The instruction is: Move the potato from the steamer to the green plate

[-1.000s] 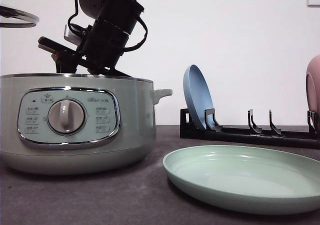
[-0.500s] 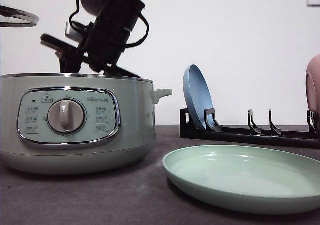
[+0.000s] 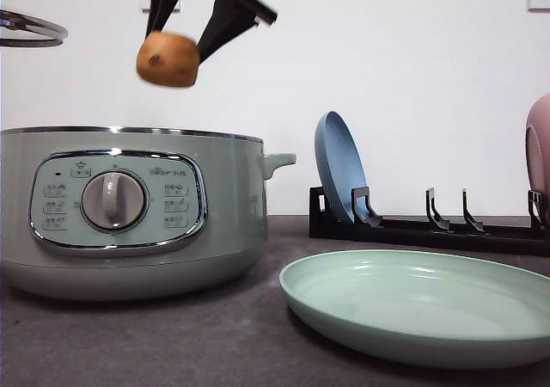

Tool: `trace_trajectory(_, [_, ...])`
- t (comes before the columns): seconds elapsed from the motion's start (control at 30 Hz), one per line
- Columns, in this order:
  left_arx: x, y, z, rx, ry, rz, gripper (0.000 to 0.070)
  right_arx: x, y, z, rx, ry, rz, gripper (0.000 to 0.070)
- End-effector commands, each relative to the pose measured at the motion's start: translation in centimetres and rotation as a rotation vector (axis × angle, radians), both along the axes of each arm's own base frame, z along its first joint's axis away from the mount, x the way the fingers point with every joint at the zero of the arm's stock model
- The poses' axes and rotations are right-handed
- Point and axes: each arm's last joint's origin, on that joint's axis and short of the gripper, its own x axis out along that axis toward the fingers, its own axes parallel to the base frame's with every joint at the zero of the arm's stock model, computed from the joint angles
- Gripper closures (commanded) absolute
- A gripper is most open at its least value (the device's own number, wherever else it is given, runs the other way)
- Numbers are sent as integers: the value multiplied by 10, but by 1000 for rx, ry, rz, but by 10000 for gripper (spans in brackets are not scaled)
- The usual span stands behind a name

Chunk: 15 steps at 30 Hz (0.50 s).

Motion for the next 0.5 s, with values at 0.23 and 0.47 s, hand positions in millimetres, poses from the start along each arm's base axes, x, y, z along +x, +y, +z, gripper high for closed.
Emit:
trace_trajectory(0.23, [-3, 0, 13, 7, -83, -5, 700, -24, -38, 49, -59, -130, -5, 665])
trace_trajectory(0.47, [-3, -1, 13, -24, -90, -30, 700, -50, -77, 97, 15, -242, -34, 690])
